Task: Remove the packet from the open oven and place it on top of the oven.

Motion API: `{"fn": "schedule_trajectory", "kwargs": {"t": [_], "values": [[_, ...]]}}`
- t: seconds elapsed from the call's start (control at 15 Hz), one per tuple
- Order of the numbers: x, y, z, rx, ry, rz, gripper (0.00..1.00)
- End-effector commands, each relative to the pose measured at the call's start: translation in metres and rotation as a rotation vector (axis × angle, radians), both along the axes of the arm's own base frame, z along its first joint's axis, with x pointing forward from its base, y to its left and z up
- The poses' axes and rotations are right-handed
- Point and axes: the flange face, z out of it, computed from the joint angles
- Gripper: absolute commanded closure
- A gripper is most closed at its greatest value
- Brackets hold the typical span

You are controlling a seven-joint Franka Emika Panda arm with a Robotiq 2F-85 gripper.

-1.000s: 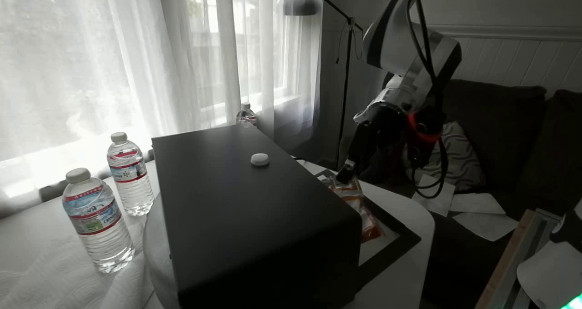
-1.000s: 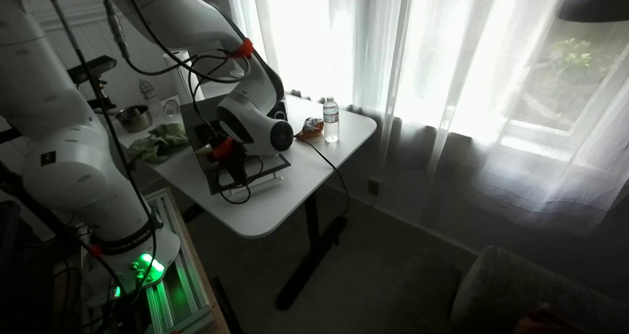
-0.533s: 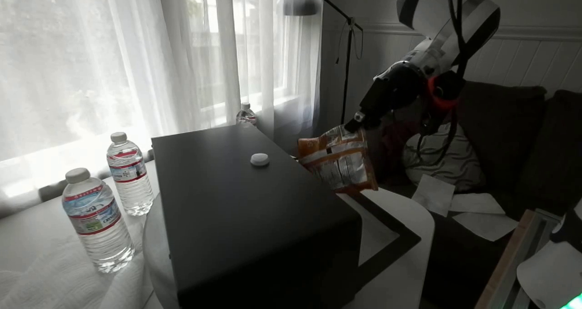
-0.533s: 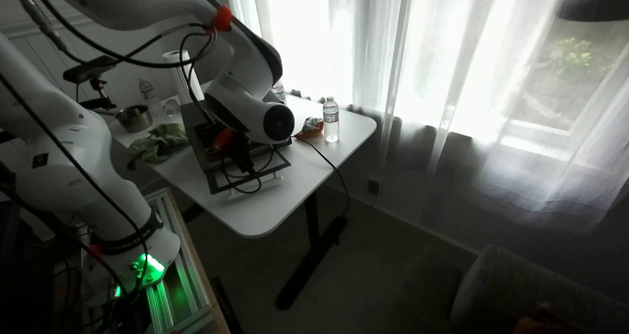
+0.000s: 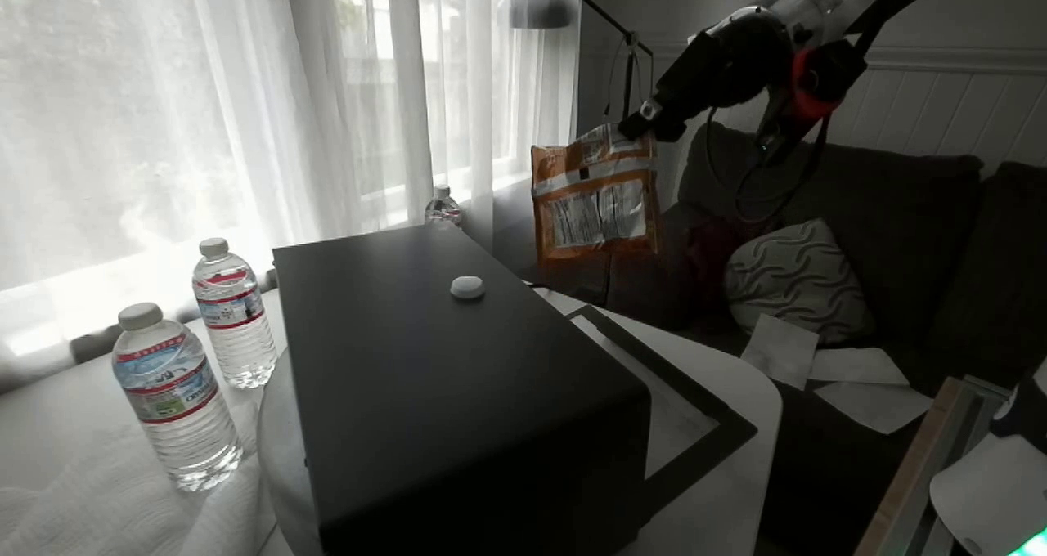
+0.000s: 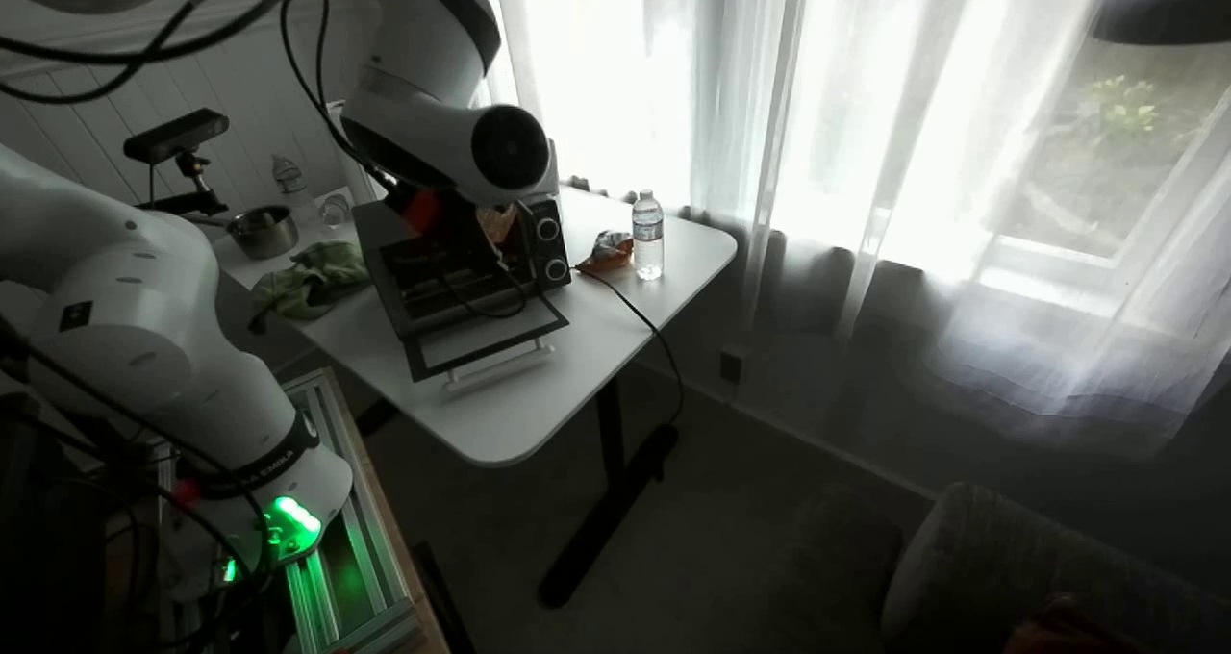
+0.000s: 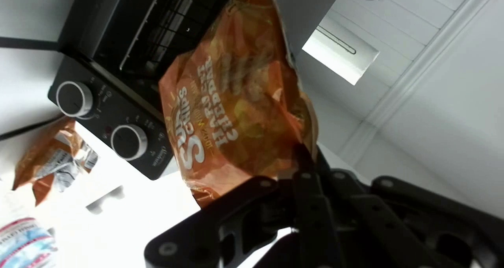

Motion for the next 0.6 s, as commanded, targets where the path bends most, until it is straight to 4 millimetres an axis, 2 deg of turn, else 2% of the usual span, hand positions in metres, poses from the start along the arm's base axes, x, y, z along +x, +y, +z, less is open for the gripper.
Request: {"fn": "schedule_trajectory", "kwargs": {"t": [0.0,0.27,0.53], "values": [[-0.011,0.034,0.039,-0.034,-0.096,0.066,1.0],[-0.003,0.083,0.062,-0.059,-0.161,0.176,1.0],[0.016,0.121,0.074,-0.059,-0.196,0.237,1.0]]}}
